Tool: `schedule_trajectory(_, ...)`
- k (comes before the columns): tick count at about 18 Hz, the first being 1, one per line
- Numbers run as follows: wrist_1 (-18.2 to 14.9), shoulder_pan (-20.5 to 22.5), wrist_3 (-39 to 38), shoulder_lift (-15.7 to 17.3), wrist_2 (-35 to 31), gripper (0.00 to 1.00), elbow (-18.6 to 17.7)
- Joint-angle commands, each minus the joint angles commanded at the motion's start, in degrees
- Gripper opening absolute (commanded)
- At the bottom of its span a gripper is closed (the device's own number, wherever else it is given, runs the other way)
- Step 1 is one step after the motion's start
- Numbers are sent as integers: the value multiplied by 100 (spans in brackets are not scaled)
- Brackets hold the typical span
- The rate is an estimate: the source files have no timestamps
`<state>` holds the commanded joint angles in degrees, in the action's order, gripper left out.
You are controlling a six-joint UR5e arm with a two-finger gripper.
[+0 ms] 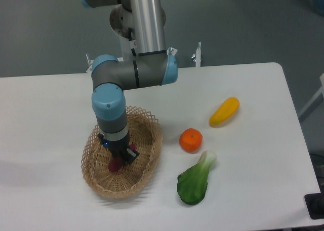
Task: Pick up the sweet potato from the basket
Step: 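Lift the sweet potato out of the basket and carry it beside the yellow pepper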
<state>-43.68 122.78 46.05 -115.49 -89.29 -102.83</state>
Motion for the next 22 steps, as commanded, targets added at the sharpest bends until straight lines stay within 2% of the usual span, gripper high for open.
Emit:
schedule_trajectory(4, 0, 26, 17, 123, 0, 12, 70)
schedule_trajectory(6, -96, 96, 166, 219, 35, 12, 219)
schedule_trajectory(10, -324, 482, 483, 404, 44, 12, 404)
schedule_trajectory(13, -816, 851, 851, 466, 70, 12, 676)
schedule_trajectory(15, -1263, 1228, 1106, 545, 131, 12, 930)
schedule_trajectory(19, -2134, 2037, 2151, 536, 158, 12, 1536)
schedule_trajectory(22, -2416, 2626, 2933, 466, 158, 12, 1932)
